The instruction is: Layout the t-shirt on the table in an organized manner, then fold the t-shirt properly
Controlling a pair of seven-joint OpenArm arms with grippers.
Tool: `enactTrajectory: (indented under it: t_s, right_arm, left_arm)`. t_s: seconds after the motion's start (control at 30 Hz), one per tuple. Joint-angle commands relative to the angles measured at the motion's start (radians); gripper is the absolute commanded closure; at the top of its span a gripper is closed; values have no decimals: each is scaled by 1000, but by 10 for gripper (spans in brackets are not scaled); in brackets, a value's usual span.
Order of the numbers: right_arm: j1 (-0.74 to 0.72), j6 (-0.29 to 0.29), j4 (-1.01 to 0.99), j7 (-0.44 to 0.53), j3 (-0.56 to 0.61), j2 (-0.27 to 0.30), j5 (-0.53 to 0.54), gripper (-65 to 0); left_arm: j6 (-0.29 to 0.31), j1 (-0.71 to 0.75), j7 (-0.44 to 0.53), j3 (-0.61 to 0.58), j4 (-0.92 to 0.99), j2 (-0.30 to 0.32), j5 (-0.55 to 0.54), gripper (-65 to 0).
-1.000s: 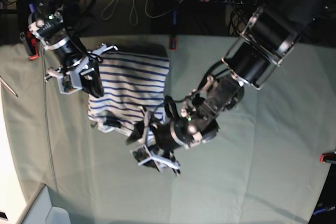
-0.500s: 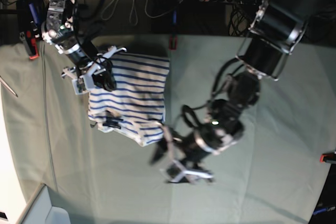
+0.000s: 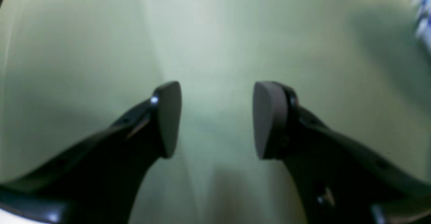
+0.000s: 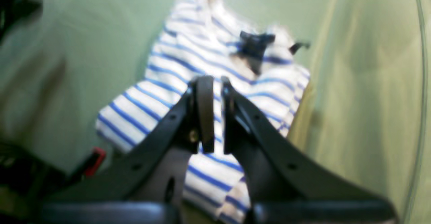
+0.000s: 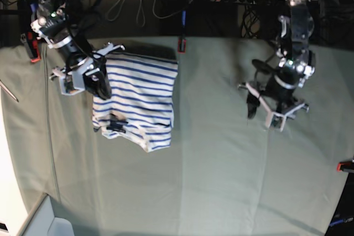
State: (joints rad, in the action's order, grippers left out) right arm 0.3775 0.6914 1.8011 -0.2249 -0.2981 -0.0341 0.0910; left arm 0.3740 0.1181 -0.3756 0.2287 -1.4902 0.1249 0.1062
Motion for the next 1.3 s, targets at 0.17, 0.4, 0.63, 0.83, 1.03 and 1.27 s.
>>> enactTrajectory:
  t_s: [0.17,0.4,0.63,0.83,1.03,1.27]
  right_arm:
    - [68,7,18,-21,-122,9,16,-22]
    - [209,7,-5,-60,-151,6,17,0]
    - [335,7,-142,-52,-71,1,10,0]
    - [156,7,-622,-47,43,95,8,0]
    - [-87,-57,-1248,278,213,168,8,0]
    - [-219,-519,-1711,761,388,175,13,0]
  left_arm:
    - [1,197,-240,163,-289,-70,-13,-117]
    - [1,412,-415,298,-470,-224,-12,0]
    - [1,516,-346,300,-272,-275,-12,0]
    - [0,400,60,300,285,-262,-4,0]
    - [-8,53,306,243,1149,-72,-12,0]
    - [-102,-108,599,110,1490,-8,-3,-2]
